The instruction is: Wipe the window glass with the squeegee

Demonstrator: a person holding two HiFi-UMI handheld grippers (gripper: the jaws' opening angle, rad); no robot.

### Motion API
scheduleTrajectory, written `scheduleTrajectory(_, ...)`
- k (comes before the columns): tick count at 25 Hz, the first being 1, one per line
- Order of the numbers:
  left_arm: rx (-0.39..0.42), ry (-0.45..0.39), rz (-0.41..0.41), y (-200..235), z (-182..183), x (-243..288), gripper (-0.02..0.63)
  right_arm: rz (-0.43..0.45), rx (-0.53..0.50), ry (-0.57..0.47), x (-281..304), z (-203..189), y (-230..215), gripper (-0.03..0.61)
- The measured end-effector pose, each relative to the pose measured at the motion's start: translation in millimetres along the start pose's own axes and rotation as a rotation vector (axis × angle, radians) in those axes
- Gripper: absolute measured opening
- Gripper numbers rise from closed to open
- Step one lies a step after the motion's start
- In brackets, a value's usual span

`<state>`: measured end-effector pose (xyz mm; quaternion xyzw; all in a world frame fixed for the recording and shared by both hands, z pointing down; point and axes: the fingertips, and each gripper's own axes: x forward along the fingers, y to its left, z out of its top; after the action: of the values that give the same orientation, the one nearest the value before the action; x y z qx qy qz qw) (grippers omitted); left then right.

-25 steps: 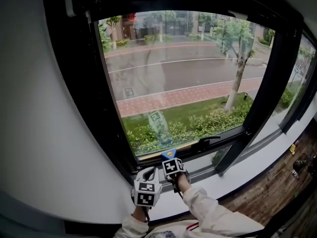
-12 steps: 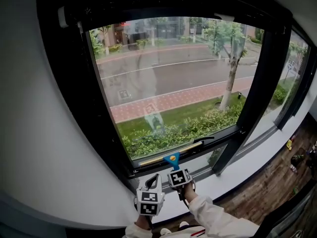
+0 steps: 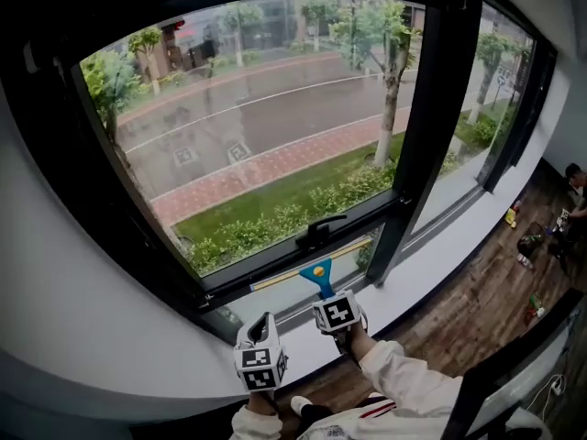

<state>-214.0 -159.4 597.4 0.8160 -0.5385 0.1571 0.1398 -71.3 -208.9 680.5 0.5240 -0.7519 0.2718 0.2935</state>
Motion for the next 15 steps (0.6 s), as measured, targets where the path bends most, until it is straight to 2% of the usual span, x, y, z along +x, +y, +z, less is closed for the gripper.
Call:
scheduleTrajectory(7, -0.027, 0.007, 0.103, -72, -30, -7, 0.0, 0.101, 0.013, -0.048, -51, -38, -60, 0.034)
scheduleTrajectory(11, -0.07, -0.007, 0.179, -132, -57, -21, 0.0, 0.176, 0.009, -0.066, -90, -78, -104, 0.034)
scheduleTrajectory(15, -0.109, -0.018, 0.209, -195, -69, -41, 0.0, 0.236, 0.026, -0.064, -138, -120, -151, 0.032)
